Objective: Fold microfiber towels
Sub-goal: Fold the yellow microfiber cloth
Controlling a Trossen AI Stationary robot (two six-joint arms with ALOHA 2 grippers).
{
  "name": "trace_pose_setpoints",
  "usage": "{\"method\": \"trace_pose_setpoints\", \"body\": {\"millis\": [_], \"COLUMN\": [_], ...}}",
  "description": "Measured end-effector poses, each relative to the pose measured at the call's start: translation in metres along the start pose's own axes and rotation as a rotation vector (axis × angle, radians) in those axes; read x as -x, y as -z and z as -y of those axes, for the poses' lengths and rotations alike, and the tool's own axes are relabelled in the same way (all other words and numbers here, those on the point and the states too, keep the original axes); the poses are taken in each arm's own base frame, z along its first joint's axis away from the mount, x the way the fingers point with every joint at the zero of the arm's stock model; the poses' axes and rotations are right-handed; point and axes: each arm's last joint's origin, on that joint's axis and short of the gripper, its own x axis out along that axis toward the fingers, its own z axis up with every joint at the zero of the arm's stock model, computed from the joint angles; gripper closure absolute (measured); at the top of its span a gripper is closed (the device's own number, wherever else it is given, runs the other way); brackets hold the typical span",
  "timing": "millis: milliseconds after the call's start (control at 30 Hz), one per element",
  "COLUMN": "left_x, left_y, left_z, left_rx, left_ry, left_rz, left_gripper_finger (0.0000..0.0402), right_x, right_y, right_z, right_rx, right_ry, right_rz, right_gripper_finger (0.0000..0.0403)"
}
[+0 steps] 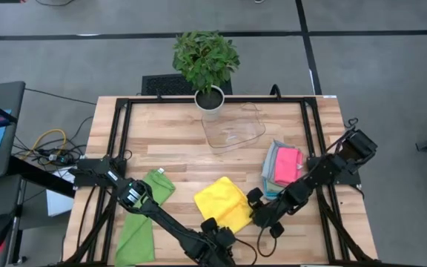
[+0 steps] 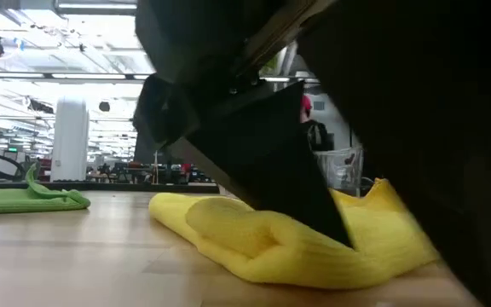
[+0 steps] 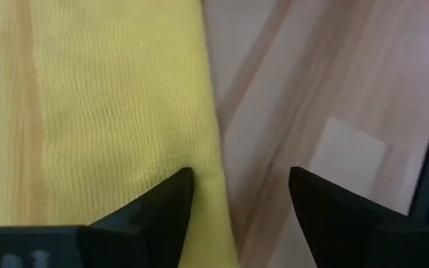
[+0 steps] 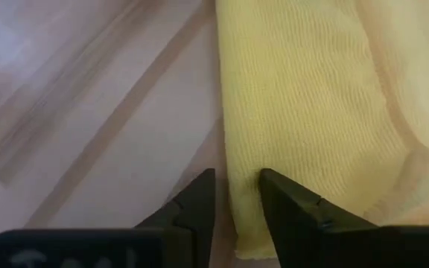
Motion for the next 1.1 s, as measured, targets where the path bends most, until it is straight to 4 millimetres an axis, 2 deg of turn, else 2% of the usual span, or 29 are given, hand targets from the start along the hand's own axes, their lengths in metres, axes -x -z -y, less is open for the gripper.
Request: {"method": "trace_pose_setpoints", "body": {"millis": [267,367,600,733,867,1100], "left_x": [0.000,0.000,-0.002,-0.003,0.001,0.044], "left_y": [0.002,0.003,0.000,-0.001,-0.007,-0.030], "left_z": [-0.004,-0.006,-0.011,-0.011,-0.007,0.000], "left_rx": [0.016,0.008,0.003,0.038,0.116,0.190], "left_ry": [-0.044,-0.059,-0.091,-0.084,-0.009,0.095], "left_rz": [-0.020,-0.026,-0.030,-0.035,-0.048,0.030], "left_gripper_finger": [0.0225,0.0265,0.0387,0.0395,0.0399,0.0401], "right_x": [-0.004,-0.005,-0.005,0.001,0.016,0.061], "right_y": [0.002,0.002,0.003,0.000,-0.003,-0.014], "right_z": [0.002,0.002,0.003,-0.001,-0.002,0.007], "right_rx": [-0.075,-0.104,-0.141,-0.145,-0.198,-0.253], "right_ry": [0.019,0.025,0.032,0.020,-0.030,-0.057], "right_rz": [-0.010,-0.016,-0.019,-0.003,0.012,0.100], "right_gripper_finger": [0.0287,0.0303,0.0357,0.0391,0.0384,0.0395]}}
